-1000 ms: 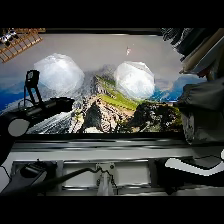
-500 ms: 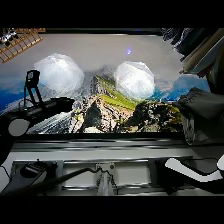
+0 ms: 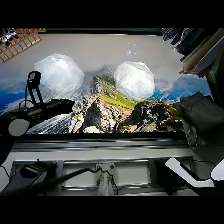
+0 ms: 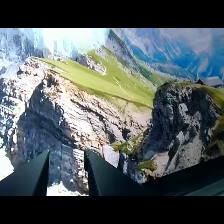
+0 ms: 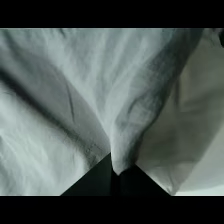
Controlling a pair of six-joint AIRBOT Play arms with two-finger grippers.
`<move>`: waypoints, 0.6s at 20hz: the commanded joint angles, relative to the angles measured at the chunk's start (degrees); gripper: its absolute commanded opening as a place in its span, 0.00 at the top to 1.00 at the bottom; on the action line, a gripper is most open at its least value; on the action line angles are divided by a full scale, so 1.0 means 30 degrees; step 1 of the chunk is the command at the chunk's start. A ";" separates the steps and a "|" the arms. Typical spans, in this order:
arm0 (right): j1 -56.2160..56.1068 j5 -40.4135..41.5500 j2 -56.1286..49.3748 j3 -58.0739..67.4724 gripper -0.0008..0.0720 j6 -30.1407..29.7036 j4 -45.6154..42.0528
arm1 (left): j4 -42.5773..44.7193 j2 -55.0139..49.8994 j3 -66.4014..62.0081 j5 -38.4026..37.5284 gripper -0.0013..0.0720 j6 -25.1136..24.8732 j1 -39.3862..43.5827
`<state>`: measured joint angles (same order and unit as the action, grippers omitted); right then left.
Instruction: Fold the clothes and pants, and hang the long-sleeved shirts on hangers.
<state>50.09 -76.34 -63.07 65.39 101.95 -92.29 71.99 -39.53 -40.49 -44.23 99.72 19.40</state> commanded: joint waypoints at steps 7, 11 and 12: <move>0.0554 0.0459 0.0175 -0.2375 0.06 -0.0291 -0.0831 | -0.0007 -0.0007 0.0000 -0.0466 0.67 -0.0007 0.0007; 0.0546 0.0459 0.0175 0.1348 0.14 -0.0284 0.1770 | -0.0007 -0.0007 -0.0233 -0.0481 0.67 -0.1413 0.0007; 0.0525 0.0896 0.0175 0.2433 0.15 -0.0299 0.3453 | 0.0007 -0.0029 -0.0503 -0.0444 0.67 -0.1829 0.0000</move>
<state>51.68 -75.20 -62.59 65.95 101.08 -90.78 71.99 -39.53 -40.99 -45.56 97.71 19.40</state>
